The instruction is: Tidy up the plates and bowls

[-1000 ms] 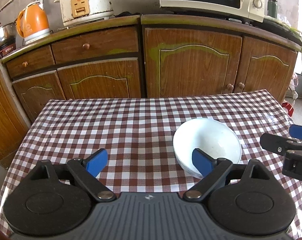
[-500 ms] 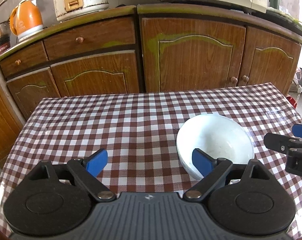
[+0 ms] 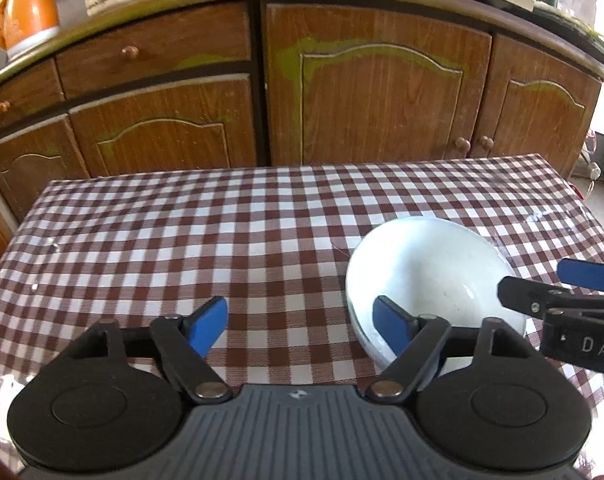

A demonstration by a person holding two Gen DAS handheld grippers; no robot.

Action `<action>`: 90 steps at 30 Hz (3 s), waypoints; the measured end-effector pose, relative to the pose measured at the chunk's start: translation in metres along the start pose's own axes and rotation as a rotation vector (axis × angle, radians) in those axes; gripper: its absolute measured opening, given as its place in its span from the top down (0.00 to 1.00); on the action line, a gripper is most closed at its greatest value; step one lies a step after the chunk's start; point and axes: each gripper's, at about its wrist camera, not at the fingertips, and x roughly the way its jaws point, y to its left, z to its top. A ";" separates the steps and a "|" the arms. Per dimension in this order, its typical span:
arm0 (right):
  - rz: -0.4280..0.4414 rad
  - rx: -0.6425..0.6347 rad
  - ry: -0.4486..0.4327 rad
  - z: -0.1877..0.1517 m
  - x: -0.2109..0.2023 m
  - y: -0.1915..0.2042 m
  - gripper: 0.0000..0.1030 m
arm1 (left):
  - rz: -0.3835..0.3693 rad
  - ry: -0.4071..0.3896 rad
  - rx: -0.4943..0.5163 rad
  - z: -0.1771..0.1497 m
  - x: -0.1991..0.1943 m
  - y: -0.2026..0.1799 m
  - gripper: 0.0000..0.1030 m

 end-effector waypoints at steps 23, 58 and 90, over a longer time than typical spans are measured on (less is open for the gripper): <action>0.071 0.095 0.040 -0.010 0.050 -0.003 0.85 | -0.153 0.004 -0.030 -0.001 0.041 -0.014 0.82; 0.114 0.018 -0.116 0.008 -0.093 0.062 0.85 | -0.069 -0.126 -0.070 -0.003 -0.116 0.023 0.82; 0.167 -0.061 -0.187 0.002 -0.183 0.133 0.85 | -0.006 -0.193 -0.111 -0.026 -0.204 0.065 0.81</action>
